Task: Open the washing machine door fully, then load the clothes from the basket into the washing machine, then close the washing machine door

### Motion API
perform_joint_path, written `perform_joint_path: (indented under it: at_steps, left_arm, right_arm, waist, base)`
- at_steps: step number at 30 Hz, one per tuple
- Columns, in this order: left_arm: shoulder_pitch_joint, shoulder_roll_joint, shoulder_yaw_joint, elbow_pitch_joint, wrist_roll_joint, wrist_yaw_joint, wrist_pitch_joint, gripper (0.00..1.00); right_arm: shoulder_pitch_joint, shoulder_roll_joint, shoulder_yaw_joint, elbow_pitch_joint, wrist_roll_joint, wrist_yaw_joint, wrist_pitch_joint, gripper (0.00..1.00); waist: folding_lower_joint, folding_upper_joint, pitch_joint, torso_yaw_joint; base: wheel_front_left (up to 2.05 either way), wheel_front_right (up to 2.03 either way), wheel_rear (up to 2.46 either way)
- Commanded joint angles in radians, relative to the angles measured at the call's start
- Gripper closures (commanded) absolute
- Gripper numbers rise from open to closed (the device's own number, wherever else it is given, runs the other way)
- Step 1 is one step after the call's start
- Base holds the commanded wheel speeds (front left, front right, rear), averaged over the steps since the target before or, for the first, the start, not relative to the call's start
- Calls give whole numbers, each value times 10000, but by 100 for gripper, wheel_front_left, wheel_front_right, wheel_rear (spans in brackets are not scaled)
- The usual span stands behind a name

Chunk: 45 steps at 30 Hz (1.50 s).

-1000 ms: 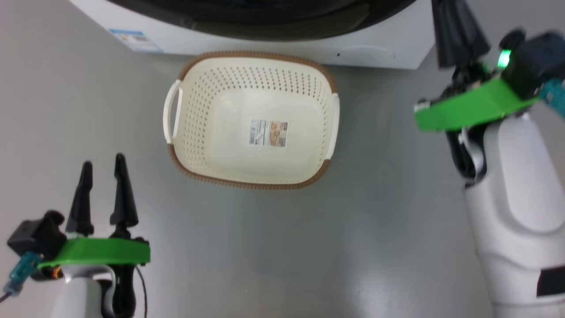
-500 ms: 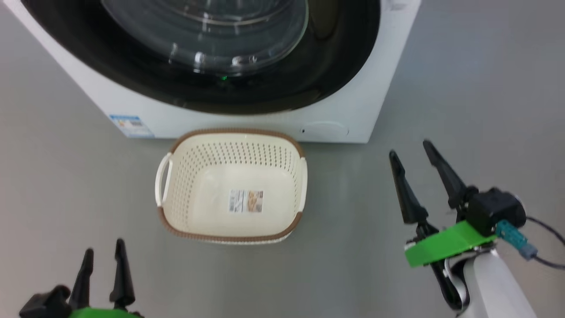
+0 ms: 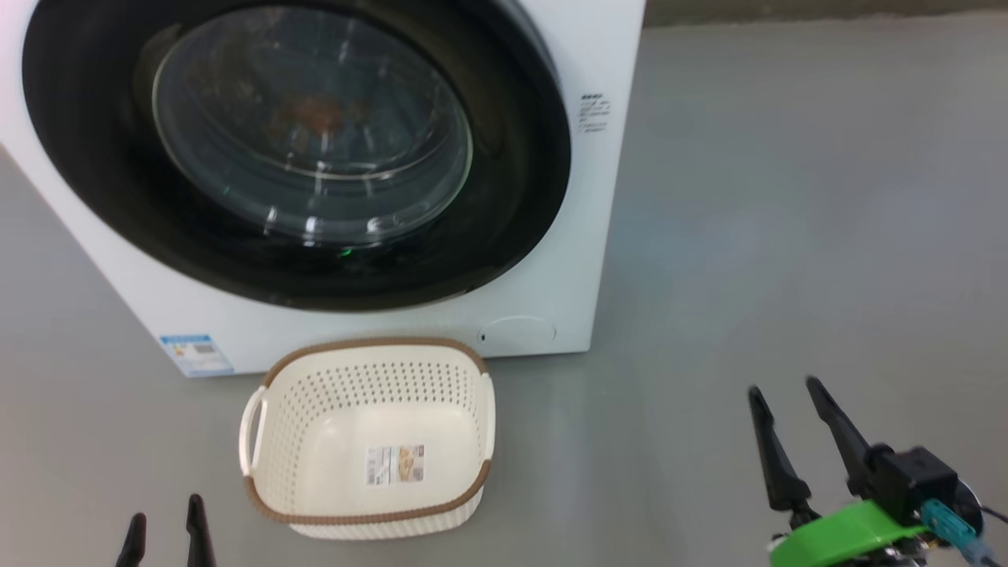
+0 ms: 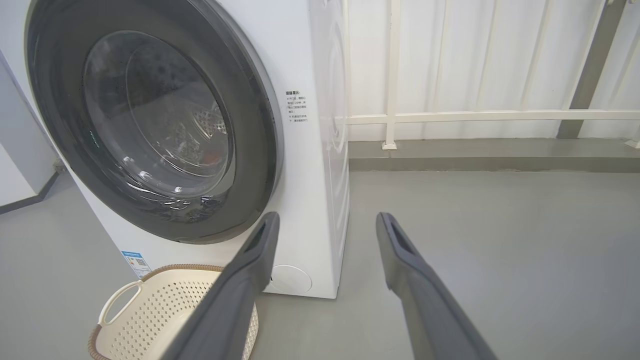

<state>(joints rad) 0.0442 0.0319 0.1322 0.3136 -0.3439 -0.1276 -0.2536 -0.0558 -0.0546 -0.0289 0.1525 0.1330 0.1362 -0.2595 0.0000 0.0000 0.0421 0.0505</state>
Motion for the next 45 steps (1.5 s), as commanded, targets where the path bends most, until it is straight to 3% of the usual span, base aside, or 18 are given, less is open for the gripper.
perform_joint_path:
  at_steps: [1,12,45]
  left_arm:
    - [-37,196,312,-306,116,-30,-82,0]
    - [202,185,112,-382,75,-31,-82,0]
    - [160,183,27,-485,205,-31,-82,0]
  right_arm:
    - [94,41,74,-209,-41,-55,-23,0]
    - [813,41,-708,7,-303,-55,-23,0]
    - [892,43,-811,421,-294,-55,-23,0]
  waist:
    - [0,0,-456,-392]
    - [0,0,-533,-333]
    - [0,0,-287,-1]
  base:
    - [0,0,0]
    - [0,0,0]
    - [0,0,0]
